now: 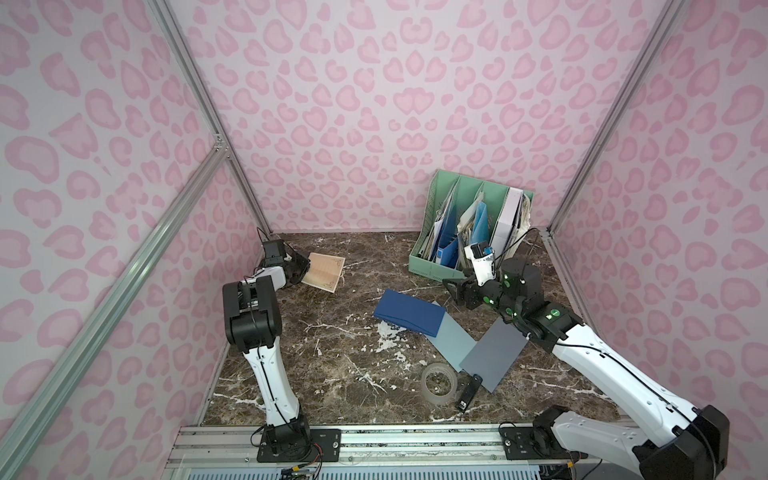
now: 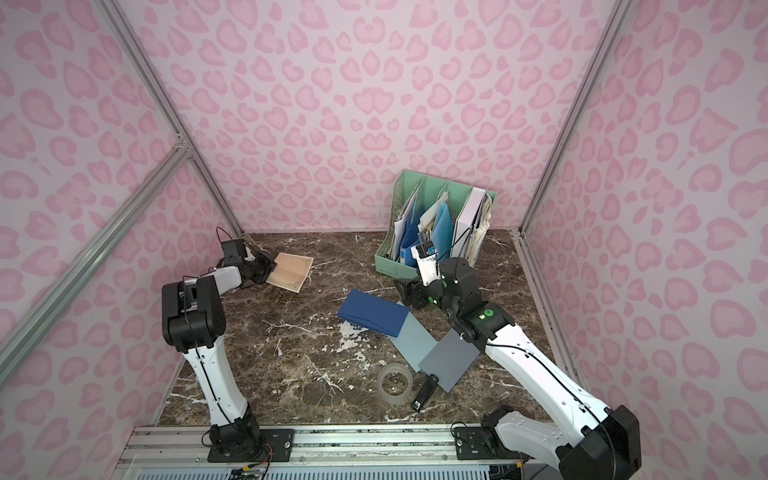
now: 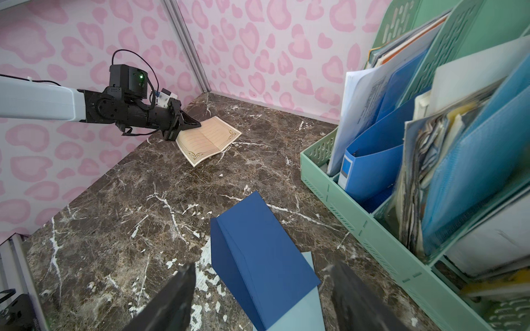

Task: Take the letter paper out of the envelope
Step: Place the letter paper at the center of the board.

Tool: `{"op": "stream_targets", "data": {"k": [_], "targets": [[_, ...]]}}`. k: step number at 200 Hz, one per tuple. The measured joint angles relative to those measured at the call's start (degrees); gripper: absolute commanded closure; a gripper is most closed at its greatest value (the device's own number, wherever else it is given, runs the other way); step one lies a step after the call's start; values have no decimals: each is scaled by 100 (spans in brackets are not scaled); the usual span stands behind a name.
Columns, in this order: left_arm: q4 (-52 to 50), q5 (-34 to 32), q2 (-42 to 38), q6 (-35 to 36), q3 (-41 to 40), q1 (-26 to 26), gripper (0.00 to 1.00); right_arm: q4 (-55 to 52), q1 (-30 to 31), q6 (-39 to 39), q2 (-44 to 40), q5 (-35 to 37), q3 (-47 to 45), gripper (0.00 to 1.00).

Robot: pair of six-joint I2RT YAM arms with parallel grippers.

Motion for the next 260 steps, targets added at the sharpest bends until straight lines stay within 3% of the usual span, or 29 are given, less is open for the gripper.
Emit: {"op": "stream_targets", "data": {"k": [16, 26, 45, 71, 112, 195, 260], "targets": [[-13, 9, 46, -2, 0, -2, 87, 2, -44, 15, 42, -2, 7, 24], [-46, 22, 52, 0, 0, 0, 77, 2, -79, 17, 74, -13, 20, 24], [-146, 7, 13, 2, -79, -2, 69, 7, -142, 52, 138, -68, 48, 24], [-426, 20, -74, 59, -153, 37, 50, 9, -184, 87, 177, -105, 63, 24], [-796, -101, -341, 323, -284, 155, 33, 9, -214, 103, 125, -109, 55, 23], [-1460, -531, -1056, 695, -962, 352, 34, 15, -269, 254, 74, -107, -275, 28], [-2865, -1344, -2446, 317, -1215, 153, 34, 13, -271, 245, -22, 22, -647, 28]]}}
